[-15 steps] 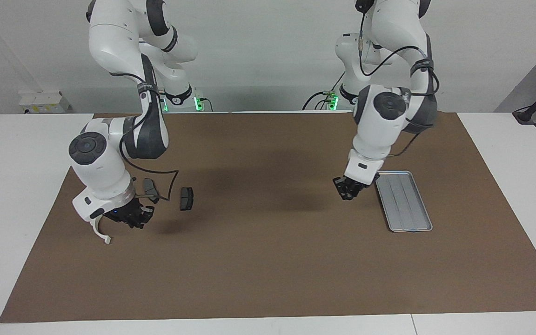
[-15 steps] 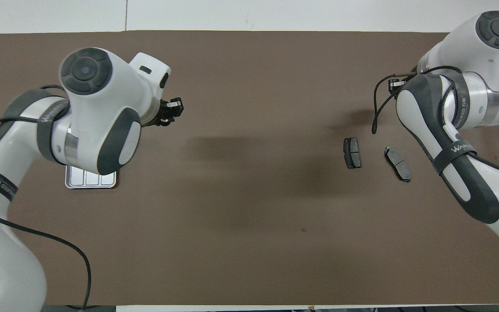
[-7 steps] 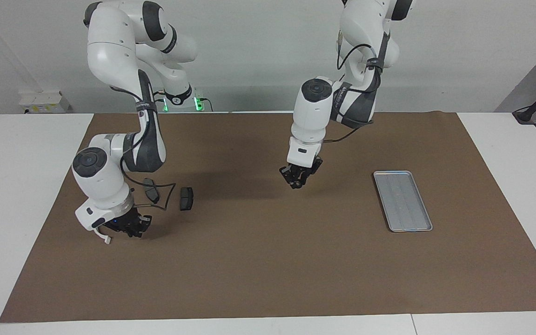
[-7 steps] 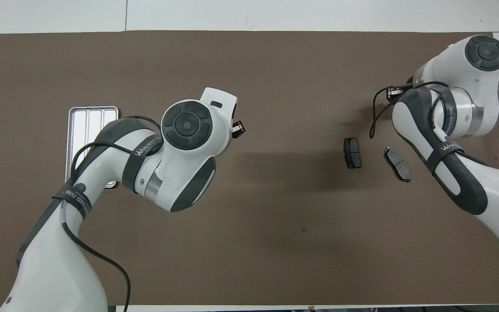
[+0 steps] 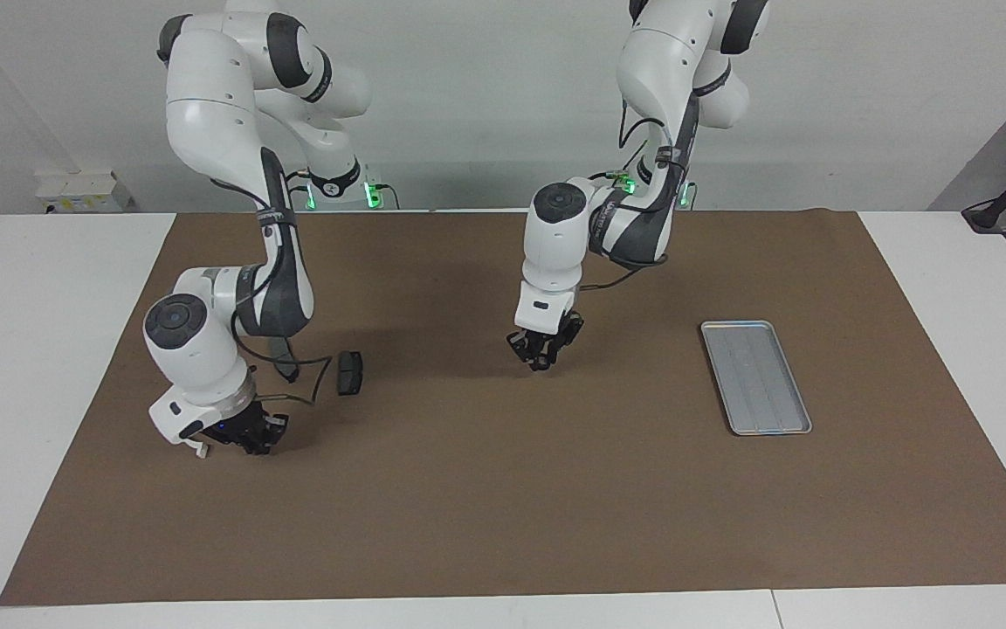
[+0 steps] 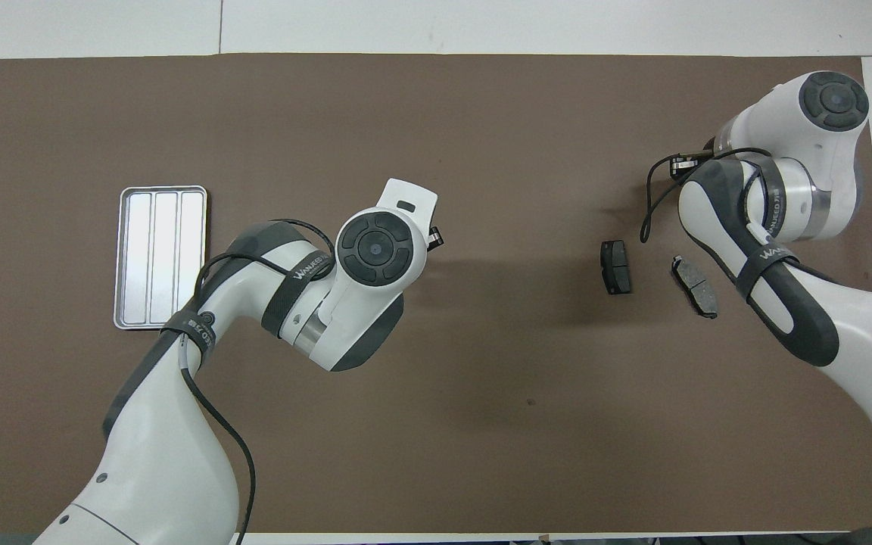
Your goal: Place bearing gear from tray to pile
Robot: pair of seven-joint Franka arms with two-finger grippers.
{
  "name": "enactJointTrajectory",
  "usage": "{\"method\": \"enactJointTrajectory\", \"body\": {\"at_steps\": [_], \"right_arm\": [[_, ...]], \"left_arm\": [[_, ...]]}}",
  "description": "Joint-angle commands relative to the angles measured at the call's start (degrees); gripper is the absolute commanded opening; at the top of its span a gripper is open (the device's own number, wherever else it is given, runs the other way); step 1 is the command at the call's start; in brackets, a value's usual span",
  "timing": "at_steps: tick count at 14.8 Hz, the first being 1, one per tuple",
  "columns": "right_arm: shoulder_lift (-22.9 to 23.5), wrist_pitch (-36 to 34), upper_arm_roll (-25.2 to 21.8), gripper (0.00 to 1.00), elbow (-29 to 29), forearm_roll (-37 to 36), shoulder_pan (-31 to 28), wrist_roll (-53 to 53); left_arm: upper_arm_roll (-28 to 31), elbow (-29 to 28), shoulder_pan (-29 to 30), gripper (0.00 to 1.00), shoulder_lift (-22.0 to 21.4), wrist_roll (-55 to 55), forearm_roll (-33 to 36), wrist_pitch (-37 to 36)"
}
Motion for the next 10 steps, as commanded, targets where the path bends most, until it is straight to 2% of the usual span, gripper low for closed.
{"method": "enactJointTrajectory", "body": {"at_steps": [1,6,10], "right_arm": [[-0.1,1.4,0.7,0.00,-0.6,0.7,-0.8,-0.7],[-0.4,5.1,0.7,0.00,-3.0,0.7,-0.7,-0.7],[-0.5,4.9,0.7,0.00,-3.1,0.7,-0.6,-0.6]], "left_arm": [[1.1,-0.9,-2.2,0.00,0.6,-3.2,2.8,1.8],[1.1,-3.7,-2.9,0.00,0.4,-3.5,2.9,3.3],[1.1,-5.3,-3.0,0.00,0.2,-3.4,3.0,5.2]]}}
